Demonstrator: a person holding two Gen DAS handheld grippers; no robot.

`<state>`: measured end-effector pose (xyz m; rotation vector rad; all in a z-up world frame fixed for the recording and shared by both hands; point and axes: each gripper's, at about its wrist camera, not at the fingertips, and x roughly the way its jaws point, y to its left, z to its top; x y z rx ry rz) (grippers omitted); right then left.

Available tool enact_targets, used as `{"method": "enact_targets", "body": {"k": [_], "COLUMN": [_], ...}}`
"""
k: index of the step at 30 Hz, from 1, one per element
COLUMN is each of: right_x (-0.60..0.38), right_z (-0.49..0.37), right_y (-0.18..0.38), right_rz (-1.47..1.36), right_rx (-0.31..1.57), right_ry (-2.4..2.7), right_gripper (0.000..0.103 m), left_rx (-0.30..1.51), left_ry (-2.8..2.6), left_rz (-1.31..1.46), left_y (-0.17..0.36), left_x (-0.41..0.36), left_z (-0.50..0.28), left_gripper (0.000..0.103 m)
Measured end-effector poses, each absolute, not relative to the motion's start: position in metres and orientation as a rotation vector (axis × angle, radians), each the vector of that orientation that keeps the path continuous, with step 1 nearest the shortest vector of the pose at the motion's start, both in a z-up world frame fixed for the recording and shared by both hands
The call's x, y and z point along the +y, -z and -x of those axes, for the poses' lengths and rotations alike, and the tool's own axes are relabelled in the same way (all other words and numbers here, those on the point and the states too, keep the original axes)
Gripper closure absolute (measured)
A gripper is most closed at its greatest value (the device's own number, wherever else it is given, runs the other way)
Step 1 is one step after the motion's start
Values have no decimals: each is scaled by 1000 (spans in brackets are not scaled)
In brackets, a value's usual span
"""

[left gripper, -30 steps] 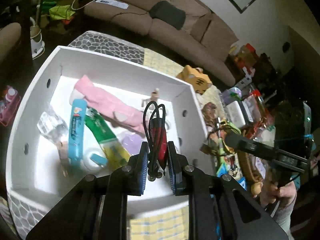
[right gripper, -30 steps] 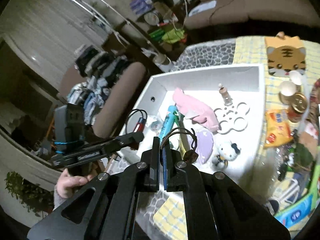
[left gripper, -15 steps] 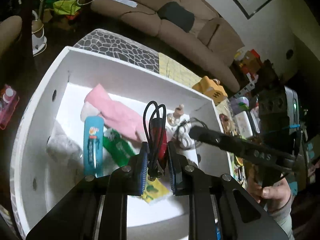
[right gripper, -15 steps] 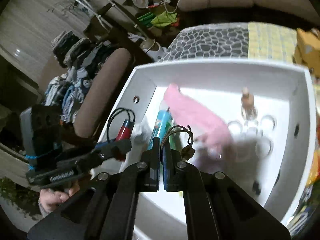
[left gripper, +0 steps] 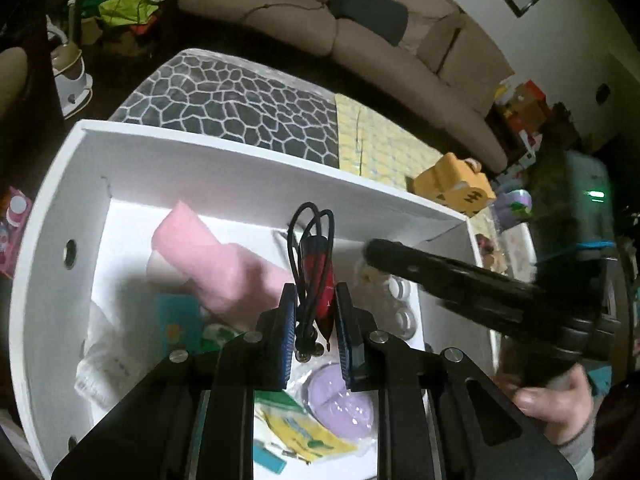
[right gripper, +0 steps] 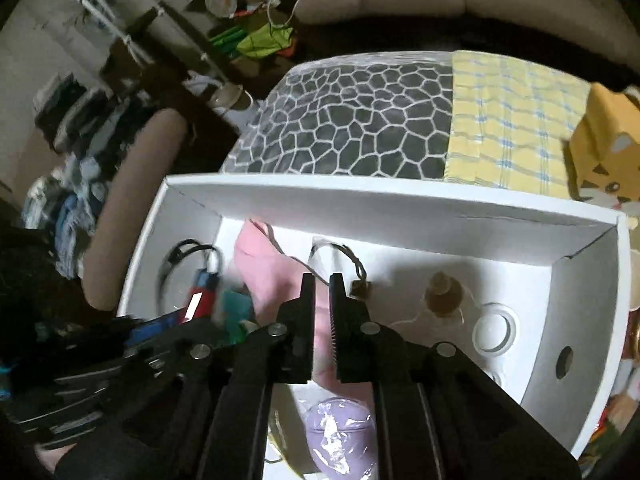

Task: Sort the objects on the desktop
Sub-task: 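Carry the black cable with the left gripper over the white box, then open the left gripper to drop the cable into the box, withdraw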

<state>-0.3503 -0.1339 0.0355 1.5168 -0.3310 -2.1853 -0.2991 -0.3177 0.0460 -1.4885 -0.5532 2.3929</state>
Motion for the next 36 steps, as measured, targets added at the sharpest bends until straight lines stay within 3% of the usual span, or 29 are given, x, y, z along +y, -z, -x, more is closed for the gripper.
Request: {"method": "enact_targets", "body": {"k": [9, 15, 21, 36], "right_x": [-84, -57, -38, -25], "right_z": [315, 295, 288, 270], "right_y": [-90, -96, -93, -92], "right_rz": [-1371, -1357, -1362, -1351], "right_rx": [-333, -360, -368, -373], "right_ry": [2181, 2160, 2148, 2120], "right_gripper": [76, 76, 76, 76], "left_rx": [-544, -521, -550, -435], "left_ry": [-2346, -2329, -2356, -2488], "left_rz": [1523, 1564, 1602, 1559], "left_y": [-38, -30, -21, -58], "left_x": [-289, -261, -262, -302], "left_z": [318, 339, 348, 317], "left_gripper": [86, 85, 78, 76]}}
